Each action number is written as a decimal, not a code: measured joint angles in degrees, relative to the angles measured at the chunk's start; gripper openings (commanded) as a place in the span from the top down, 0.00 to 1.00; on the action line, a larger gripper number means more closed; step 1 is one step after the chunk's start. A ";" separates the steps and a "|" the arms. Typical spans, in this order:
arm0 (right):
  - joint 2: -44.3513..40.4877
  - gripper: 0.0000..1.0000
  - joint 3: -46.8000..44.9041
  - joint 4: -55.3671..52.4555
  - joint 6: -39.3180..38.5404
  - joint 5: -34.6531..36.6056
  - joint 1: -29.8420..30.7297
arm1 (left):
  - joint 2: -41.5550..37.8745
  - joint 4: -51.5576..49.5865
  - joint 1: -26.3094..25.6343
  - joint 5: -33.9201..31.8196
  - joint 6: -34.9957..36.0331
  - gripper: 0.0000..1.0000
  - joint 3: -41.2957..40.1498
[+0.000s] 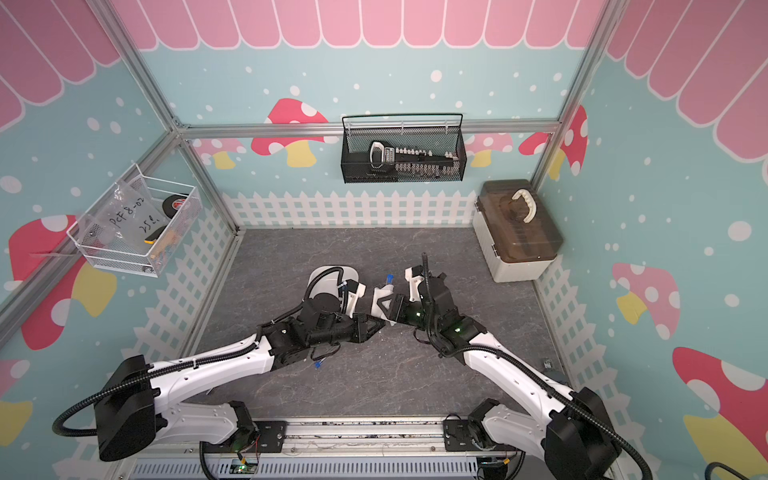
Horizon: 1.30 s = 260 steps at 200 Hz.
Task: Wipe the exteriors of test tubes
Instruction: Wipe the dirt from the test tube.
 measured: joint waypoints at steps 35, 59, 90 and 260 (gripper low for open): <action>1.62 0.54 -1.86 4.00 0.85 -0.37 0.79 | 0.00 0.00 0.00 0.02 -0.02 0.85 0.00; 2.69 0.65 -2.71 6.49 1.64 -0.68 1.09 | 0.00 -0.04 0.00 0.02 -0.13 0.85 0.00; 4.00 0.70 -2.73 9.33 2.19 -0.90 1.33 | 0.00 -0.02 0.00 0.04 -0.17 0.85 0.00; 6.54 0.73 3.15 8.13 -1.70 -1.92 -2.49 | -0.02 0.02 0.00 0.15 -0.83 0.85 -1.95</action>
